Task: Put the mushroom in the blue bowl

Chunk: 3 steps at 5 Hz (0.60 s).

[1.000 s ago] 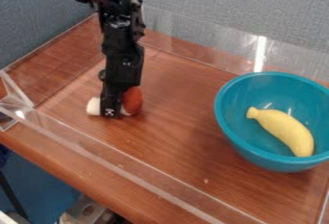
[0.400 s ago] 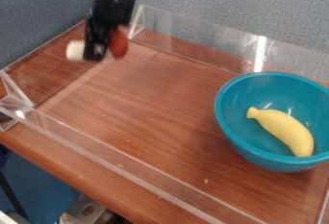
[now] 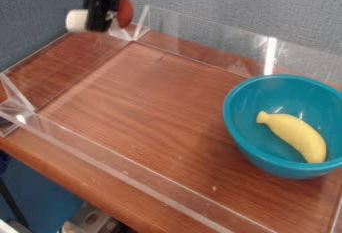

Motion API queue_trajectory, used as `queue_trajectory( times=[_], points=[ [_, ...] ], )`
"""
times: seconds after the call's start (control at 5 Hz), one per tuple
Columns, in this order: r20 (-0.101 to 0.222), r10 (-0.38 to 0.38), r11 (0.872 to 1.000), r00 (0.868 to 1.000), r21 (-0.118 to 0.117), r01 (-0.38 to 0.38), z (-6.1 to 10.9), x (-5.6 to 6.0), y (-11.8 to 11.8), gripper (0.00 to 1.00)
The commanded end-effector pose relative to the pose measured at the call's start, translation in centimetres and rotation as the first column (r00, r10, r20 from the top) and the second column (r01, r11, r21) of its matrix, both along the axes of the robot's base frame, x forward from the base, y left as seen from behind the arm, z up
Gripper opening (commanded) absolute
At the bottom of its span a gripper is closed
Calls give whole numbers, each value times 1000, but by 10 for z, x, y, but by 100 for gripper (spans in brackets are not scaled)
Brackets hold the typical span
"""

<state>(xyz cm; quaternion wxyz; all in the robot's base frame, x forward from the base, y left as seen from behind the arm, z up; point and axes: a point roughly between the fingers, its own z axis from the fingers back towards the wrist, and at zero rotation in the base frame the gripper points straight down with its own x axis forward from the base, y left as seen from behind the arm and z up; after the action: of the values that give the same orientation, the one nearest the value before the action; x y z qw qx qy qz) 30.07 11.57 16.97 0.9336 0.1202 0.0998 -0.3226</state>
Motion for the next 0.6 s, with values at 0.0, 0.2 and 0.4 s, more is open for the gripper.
queue_trajectory(
  times=[0.0, 0.2, 0.4],
  points=[
    [87, 18, 1000, 996, 9, -19, 22, 3, -10, 0],
    [92, 116, 993, 989, -5, -116, 19, 7, -15, 0],
    [97, 195, 981, 976, -20, -194, 15, 11, -21, 0]
  ],
)
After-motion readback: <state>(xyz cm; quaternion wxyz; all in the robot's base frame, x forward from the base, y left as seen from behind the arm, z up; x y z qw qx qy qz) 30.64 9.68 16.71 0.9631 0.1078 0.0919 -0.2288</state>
